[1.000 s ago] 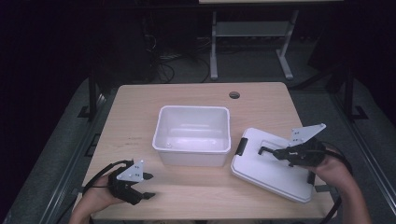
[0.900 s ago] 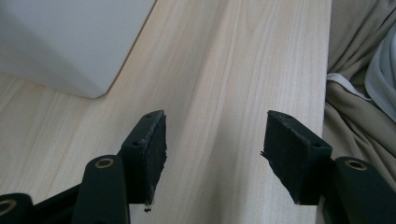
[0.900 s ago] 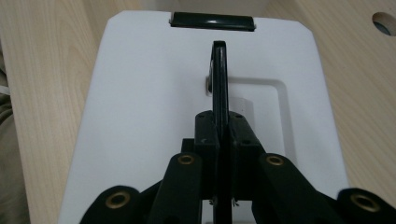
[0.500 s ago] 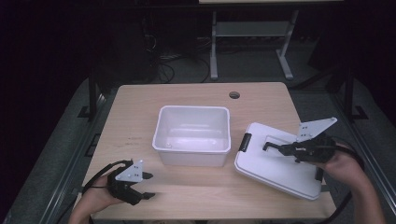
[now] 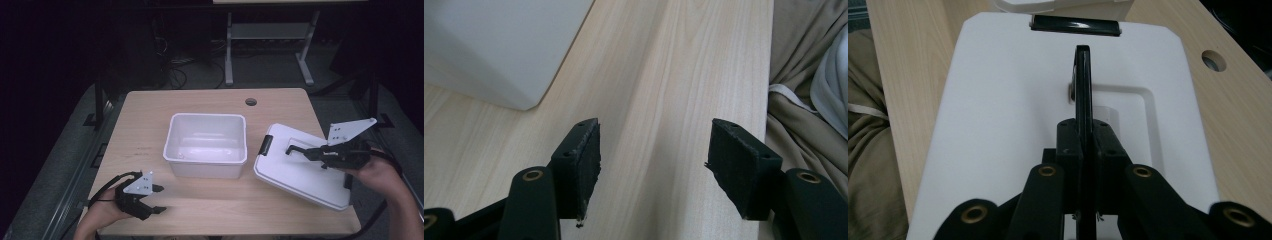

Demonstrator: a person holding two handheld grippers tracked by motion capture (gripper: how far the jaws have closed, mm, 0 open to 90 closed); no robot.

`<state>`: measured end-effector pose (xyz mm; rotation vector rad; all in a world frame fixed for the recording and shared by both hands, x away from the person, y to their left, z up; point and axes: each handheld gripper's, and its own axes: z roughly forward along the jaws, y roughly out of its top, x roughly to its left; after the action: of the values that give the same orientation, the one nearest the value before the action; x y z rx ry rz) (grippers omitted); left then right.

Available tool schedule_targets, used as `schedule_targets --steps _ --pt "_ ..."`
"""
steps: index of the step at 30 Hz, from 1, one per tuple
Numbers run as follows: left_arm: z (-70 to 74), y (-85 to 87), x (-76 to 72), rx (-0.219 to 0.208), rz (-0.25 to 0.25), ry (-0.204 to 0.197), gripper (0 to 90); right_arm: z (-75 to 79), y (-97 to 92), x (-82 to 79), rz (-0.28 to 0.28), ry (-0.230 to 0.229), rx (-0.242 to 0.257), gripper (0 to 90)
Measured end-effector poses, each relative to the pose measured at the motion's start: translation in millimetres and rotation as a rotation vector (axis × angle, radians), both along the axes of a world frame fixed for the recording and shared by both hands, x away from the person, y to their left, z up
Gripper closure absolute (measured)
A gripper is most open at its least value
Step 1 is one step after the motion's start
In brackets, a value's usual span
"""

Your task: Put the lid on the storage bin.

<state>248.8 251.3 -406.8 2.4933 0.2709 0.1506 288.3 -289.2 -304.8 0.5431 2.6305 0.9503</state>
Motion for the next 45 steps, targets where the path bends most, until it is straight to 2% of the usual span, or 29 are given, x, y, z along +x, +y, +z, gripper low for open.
schedule_targets --steps 12,23,33,45 --pt "0.0 0.0 0.2 -0.009 0.007 0.003 36.5 27.0 7.3 1.0 0.023 -0.012 -0.002 83.6" --pt "0.4 2.2 0.4 -0.018 0.012 0.006 36.6 45.8 28.5 9.9 0.065 -0.014 -0.020 83.6" --pt "0.2 4.9 0.3 -0.027 0.016 0.009 36.6 56.8 56.4 24.1 0.112 0.006 -0.041 83.6" --pt "0.1 7.0 0.7 -0.033 0.020 0.013 36.6 60.9 86.7 41.3 0.167 0.014 -0.031 83.6"
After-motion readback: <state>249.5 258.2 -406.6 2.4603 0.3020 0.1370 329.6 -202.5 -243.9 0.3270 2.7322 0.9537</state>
